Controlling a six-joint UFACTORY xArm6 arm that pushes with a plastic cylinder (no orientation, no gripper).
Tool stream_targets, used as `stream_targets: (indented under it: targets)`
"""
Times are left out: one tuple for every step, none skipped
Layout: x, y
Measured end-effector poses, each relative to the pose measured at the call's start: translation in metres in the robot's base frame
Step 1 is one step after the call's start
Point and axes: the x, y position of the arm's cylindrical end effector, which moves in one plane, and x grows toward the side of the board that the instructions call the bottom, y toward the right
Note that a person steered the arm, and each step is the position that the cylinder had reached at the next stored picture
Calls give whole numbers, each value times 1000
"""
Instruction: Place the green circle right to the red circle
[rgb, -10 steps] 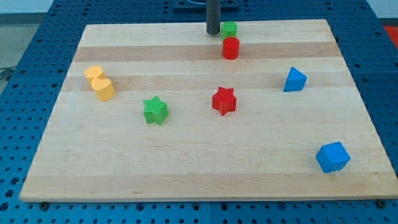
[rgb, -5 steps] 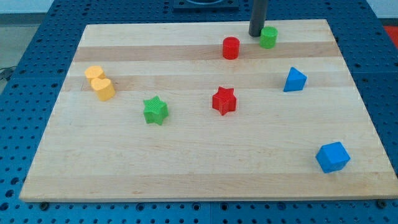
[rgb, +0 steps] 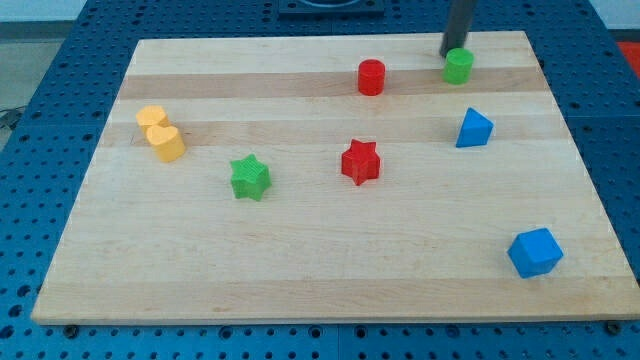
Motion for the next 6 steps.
stream_targets:
  targets:
    - [8, -12]
    - [8, -15]
    - [24, -18]
    - [31, -18]
    - [42, -18]
    - [44, -11]
